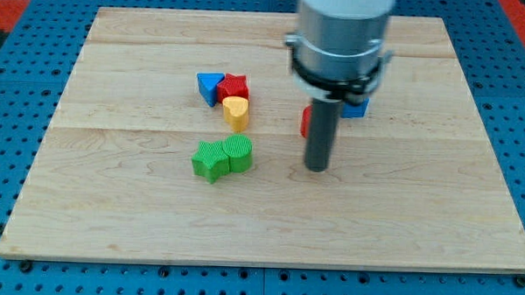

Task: Separate the yellow hexagon from the blue cube

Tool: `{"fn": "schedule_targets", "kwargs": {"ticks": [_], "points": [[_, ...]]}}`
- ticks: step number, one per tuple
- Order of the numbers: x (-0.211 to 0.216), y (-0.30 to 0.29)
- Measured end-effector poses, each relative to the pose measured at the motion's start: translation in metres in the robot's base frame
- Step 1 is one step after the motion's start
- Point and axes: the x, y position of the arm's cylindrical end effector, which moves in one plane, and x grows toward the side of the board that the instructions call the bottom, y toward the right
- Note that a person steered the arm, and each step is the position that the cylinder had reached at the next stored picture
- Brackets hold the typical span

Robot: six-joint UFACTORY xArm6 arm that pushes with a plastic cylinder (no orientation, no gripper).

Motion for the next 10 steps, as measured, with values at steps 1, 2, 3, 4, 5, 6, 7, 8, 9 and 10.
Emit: {"fn": "schedule_targets", "kwargs": {"ticks": [1, 2, 3, 4, 5, 6, 7, 8, 9, 10], "points": [[-0.023, 0.013], [-0.066, -0.014], [-0.092, -0.07], [-0.093, -0.081], [-0.08, -0.101], [-0.061, -0.107], [-0.042, -0.104], [-0.042, -0.052], [-0.072, -0.023], [-0.097, 0.003]]}}
